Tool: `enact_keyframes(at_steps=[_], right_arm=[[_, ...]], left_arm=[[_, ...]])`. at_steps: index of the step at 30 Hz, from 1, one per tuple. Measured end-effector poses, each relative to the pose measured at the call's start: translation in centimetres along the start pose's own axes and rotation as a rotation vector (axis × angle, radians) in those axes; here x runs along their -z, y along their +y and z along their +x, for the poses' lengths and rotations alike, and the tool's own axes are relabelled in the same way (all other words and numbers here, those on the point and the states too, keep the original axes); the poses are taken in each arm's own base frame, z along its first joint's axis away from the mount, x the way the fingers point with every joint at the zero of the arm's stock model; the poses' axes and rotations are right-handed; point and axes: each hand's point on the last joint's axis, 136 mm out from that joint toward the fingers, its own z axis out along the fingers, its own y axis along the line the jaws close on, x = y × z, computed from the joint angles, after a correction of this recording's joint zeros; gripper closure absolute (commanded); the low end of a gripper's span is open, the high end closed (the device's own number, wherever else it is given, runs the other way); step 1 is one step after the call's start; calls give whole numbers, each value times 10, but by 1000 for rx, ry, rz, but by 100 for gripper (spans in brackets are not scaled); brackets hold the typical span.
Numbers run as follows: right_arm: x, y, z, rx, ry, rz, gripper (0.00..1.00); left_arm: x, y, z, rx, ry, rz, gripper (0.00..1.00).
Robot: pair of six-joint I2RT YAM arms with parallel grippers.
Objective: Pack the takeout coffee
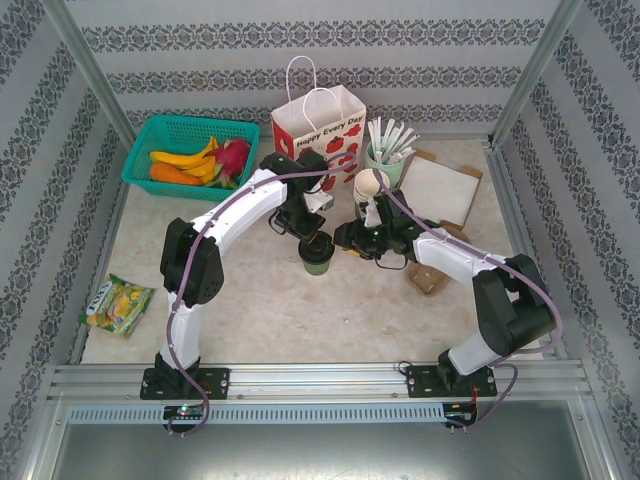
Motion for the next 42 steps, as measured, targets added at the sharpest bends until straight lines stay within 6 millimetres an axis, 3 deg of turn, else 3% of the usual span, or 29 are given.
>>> enact_keyframes(at_steps=[9,20,24,30,35,42], right_arm=[[-6,0,2,-58,4,-6,47],[-17,7,-17,-99,-20,9,34],[-20,5,-22,-100,-63,31,33],[-6,0,-19,-60,-140,60,30],[8,3,-18,-6,-183,58,14],[22,9,-13,90,-233,51,2]], left_arm=[[-3,0,1,15,-22,10,100],[0,14,2,95,-24,4,100],[-1,1,0,88,-26,39,100],[-1,-4,0,134,-27,35,100],[0,-2,-1,182,-33,16,100],[1,3,0,226,-38,-16,100]])
